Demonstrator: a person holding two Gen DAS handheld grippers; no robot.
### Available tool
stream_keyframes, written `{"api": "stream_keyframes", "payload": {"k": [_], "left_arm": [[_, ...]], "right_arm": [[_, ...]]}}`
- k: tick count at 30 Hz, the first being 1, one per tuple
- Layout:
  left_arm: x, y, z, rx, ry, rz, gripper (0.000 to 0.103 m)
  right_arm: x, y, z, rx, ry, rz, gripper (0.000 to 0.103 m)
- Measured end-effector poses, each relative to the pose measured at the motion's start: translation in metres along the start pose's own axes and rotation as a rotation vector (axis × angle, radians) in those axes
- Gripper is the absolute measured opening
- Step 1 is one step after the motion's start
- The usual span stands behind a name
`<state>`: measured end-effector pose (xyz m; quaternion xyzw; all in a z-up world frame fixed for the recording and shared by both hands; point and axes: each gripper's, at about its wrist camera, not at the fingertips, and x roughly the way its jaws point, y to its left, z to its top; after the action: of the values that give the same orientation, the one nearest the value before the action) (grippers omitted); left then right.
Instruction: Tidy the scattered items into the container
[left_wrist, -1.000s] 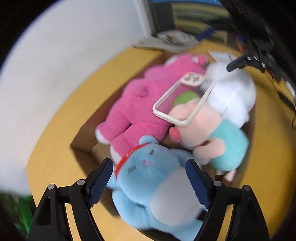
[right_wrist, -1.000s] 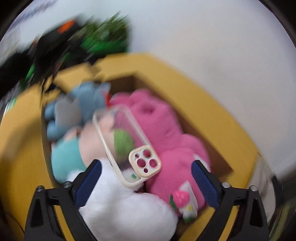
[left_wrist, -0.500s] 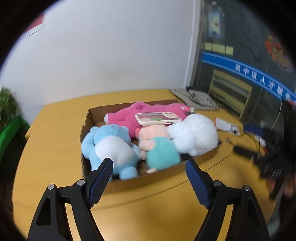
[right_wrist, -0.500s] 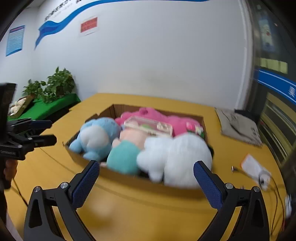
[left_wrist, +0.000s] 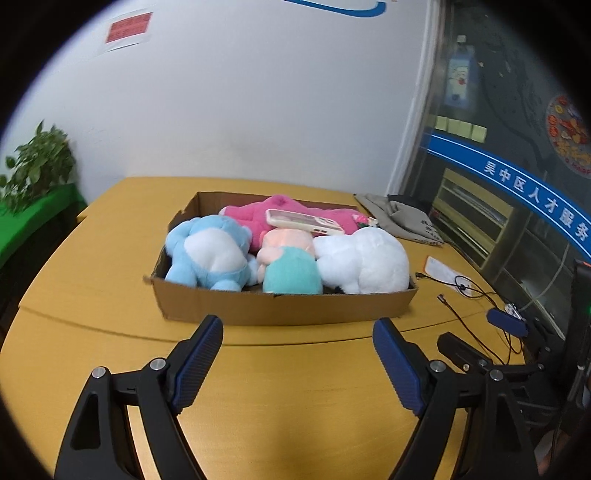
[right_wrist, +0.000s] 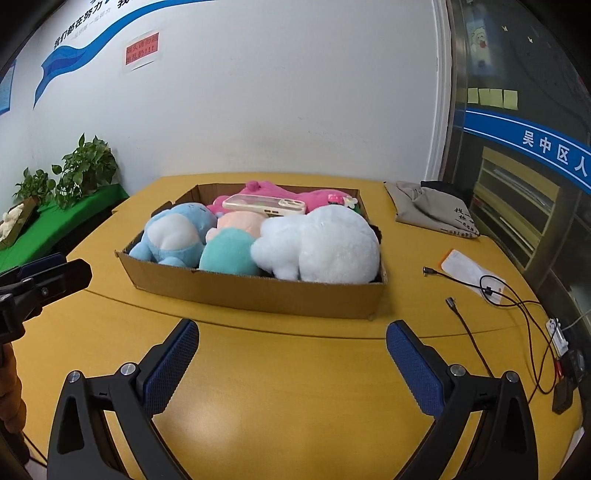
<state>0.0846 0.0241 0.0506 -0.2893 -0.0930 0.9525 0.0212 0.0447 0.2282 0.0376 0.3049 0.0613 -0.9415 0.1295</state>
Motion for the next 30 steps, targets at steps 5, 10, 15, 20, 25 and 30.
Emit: {"api": "stream_keyframes", "payload": {"k": [5, 10, 15, 20, 25, 30], "left_arm": [[-0.003, -0.002, -0.013, 0.016, -0.028, 0.091, 0.084], [0.000, 0.007, -0.024, -0.015, -0.020, 0.089, 0.084], [0.006, 0.008, -0.030, 0.011, -0.012, 0.129, 0.084], [0.013, 0.012, -0.029, 0.012, 0.010, 0.120, 0.084], [0.019, 0.011, -0.029, 0.027, 0.026, 0.114, 0.084], [0.023, 0.009, -0.030, 0.037, 0.035, 0.113, 0.084]], "right_arm": [[-0.002, 0.000, -0.009, -0.007, 0.002, -0.009, 0.103], [0.002, 0.003, -0.017, -0.005, 0.013, -0.023, 0.103], [0.003, 0.005, -0.021, 0.004, 0.014, -0.032, 0.103], [0.005, 0.009, -0.023, 0.004, 0.017, -0.044, 0.103], [0.005, 0.010, -0.023, 0.014, 0.013, -0.046, 0.103], [0.009, 0.012, -0.026, 0.008, 0.017, -0.049, 0.103]]}}
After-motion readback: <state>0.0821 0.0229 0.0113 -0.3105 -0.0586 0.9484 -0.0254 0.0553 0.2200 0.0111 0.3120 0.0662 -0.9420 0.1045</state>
